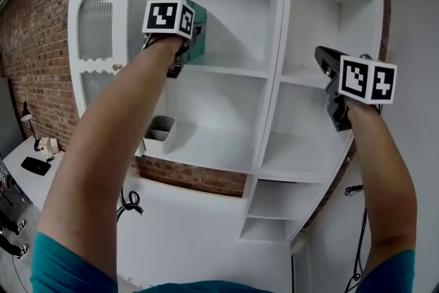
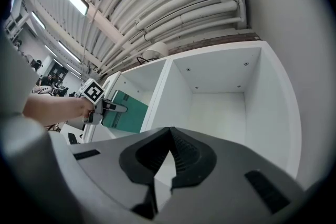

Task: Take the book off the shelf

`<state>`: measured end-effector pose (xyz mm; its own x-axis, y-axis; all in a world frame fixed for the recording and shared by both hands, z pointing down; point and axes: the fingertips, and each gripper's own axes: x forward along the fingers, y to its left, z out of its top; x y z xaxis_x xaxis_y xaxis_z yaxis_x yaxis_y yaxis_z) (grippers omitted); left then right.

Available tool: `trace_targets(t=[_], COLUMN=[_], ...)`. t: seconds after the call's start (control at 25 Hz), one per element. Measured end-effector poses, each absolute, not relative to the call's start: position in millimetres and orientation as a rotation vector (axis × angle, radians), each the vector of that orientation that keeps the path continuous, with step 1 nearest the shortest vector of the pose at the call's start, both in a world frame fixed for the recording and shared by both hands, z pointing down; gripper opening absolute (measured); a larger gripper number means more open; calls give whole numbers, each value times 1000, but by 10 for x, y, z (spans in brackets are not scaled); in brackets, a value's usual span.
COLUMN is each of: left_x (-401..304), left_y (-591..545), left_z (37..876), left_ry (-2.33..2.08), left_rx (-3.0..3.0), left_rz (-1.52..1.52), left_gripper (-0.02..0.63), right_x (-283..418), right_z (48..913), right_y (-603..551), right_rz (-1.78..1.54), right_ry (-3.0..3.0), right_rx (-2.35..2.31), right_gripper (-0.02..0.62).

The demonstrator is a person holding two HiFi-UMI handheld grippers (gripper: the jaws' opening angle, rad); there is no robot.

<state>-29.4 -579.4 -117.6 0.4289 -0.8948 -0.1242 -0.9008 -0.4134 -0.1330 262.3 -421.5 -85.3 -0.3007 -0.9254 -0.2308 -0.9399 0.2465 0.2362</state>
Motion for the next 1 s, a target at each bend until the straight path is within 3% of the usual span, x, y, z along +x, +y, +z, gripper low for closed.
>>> trace_targets(t=[0.48, 0.52, 0.72, 1.0], left_x=[-262, -271, -426, -559], left_y=[-5978, -5984, -5984, -5833], left_z=[-1150, -1149, -1143, -1173], left_ry=[1654, 1662, 1738, 1745], left_rx=[-2482, -2480, -2451, -2443], left_rz=[45, 45, 53, 124], left_gripper=[314, 270, 169, 169], right_x=[2728, 2738, 2771, 2775], right_z=[-789, -789, -759, -758], right_y=[-4278, -4278, -4269, -4244], right_rz=[495, 494, 486, 480], right_ry=[2433, 2431, 2428, 2422], right_rx=[-1877, -1879, -1892, -1893], right_gripper=[21, 21, 21, 21])
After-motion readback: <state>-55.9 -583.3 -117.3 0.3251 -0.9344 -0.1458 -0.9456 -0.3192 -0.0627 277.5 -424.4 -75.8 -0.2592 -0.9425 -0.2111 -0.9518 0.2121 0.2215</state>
